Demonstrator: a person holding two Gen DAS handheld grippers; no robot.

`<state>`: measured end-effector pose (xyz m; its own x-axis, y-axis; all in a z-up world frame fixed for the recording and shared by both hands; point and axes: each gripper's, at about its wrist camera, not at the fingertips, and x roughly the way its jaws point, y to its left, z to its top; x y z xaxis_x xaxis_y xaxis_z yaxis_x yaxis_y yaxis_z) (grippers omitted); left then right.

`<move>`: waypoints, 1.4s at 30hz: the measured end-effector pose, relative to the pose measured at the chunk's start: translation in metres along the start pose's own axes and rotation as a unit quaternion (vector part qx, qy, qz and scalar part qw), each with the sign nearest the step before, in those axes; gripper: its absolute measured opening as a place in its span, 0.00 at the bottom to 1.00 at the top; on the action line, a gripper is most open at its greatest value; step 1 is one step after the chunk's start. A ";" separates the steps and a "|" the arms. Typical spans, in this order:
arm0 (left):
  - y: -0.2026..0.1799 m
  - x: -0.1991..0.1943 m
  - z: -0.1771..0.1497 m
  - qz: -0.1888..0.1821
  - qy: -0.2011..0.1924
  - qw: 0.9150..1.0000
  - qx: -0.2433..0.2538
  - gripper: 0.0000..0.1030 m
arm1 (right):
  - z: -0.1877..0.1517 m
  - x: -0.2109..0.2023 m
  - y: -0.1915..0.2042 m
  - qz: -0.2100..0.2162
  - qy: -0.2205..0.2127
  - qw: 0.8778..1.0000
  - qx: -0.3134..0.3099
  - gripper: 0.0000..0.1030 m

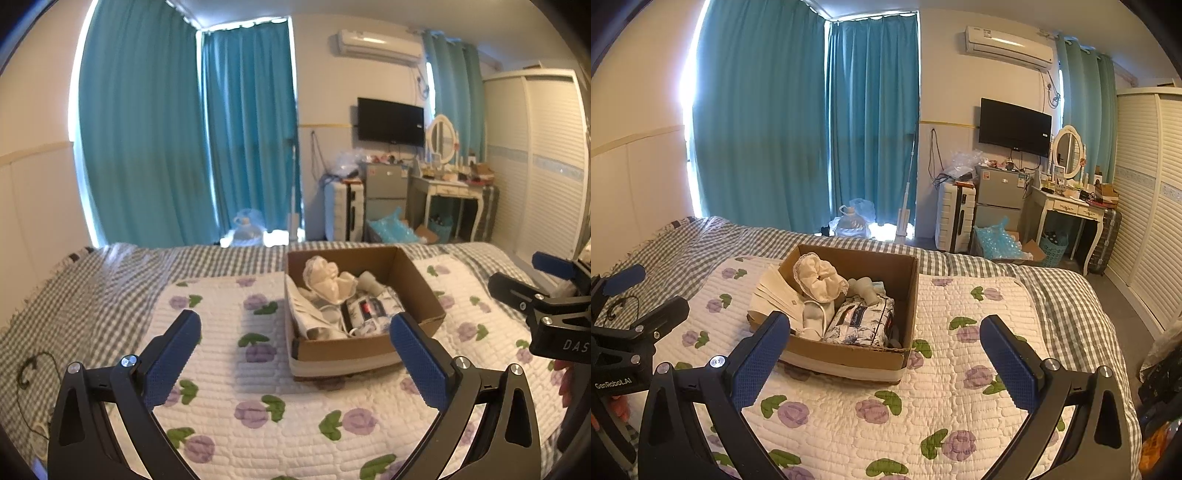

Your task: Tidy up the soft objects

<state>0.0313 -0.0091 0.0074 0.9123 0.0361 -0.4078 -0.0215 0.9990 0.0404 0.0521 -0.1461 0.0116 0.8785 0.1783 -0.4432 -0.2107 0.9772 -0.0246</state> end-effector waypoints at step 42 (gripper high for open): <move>0.003 0.006 0.002 -0.003 0.012 1.000 -0.009 1.00 | 0.000 0.002 -0.002 0.004 0.011 1.000 -0.003 1.00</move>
<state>0.0374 -0.0062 0.0067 0.9024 0.0305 -0.4297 -0.0238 0.9995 0.0208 0.0545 -0.1475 0.0110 0.8669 0.1834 -0.4635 -0.2207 0.9750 -0.0272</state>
